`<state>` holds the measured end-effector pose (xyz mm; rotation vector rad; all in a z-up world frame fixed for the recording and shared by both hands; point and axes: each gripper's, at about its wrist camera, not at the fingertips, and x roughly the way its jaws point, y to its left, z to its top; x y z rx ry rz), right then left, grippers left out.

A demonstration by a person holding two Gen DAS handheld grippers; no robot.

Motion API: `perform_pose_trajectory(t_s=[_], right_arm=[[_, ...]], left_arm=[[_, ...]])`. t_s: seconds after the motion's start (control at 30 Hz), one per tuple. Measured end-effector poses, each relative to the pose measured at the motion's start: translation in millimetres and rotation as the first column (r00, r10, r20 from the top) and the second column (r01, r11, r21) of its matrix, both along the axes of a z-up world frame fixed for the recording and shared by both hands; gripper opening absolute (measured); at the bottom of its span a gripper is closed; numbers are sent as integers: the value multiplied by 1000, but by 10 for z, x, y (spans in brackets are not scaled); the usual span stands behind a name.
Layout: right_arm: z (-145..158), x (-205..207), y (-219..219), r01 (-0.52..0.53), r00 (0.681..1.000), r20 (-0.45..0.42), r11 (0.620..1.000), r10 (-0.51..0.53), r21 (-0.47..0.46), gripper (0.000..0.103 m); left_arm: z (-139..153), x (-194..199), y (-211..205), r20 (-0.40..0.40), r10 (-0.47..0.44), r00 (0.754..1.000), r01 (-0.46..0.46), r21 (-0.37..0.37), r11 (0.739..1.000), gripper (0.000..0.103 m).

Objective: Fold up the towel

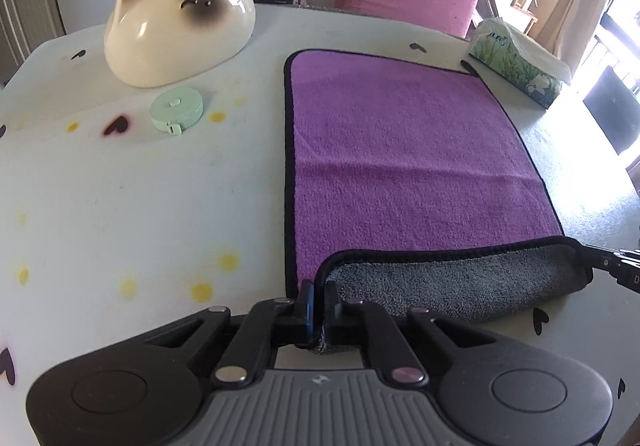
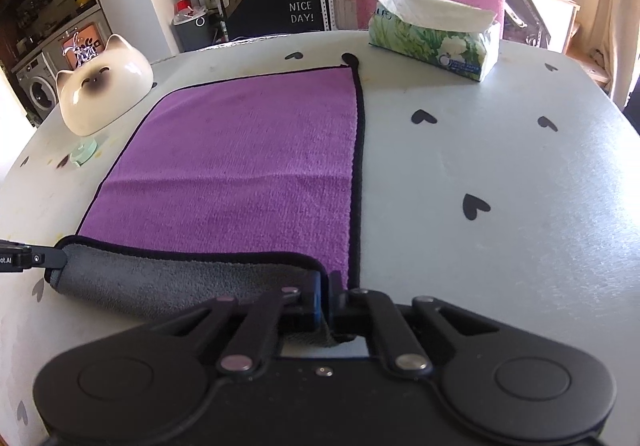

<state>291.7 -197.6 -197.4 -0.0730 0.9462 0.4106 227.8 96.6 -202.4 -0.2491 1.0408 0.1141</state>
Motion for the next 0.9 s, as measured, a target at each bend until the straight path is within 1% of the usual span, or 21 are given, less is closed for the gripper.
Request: perform_pose_trajectory(t_s=[0.23, 0.5, 0.7, 0.9], right_arm=[[93, 4, 3, 26, 999, 30, 1000, -26, -7, 3], [290, 107, 68, 43, 995, 91, 999, -43, 1, 3], [434, 236, 153, 47, 990, 131, 999, -47, 1, 3], [568, 473, 237, 33, 986, 165, 999, -32, -4, 3]], left_arm=[[123, 73, 53, 42, -13, 999, 13, 2, 1000, 5], [311, 219, 94, 94, -25, 995, 23, 29, 999, 5], [472, 395, 141, 133, -26, 991, 20, 51, 999, 5], [599, 625, 203, 162, -24, 986, 13, 71, 997, 5]])
